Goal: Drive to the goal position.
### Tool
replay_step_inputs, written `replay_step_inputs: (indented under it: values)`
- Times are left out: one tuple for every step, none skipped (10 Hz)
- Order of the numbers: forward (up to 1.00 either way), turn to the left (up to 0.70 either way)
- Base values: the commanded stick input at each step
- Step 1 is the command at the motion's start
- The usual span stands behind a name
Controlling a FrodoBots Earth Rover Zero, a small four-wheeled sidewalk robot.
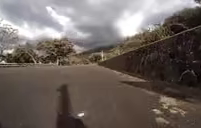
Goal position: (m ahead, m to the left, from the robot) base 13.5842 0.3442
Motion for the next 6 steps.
replay_step_inputs:
  values:
    - [1.00,0.00]
    - [1.00,0.00]
    - [1.00,0.00]
    - [1.00,0.00]
    - [1.00,0.00]
    - [1.00,0.00]
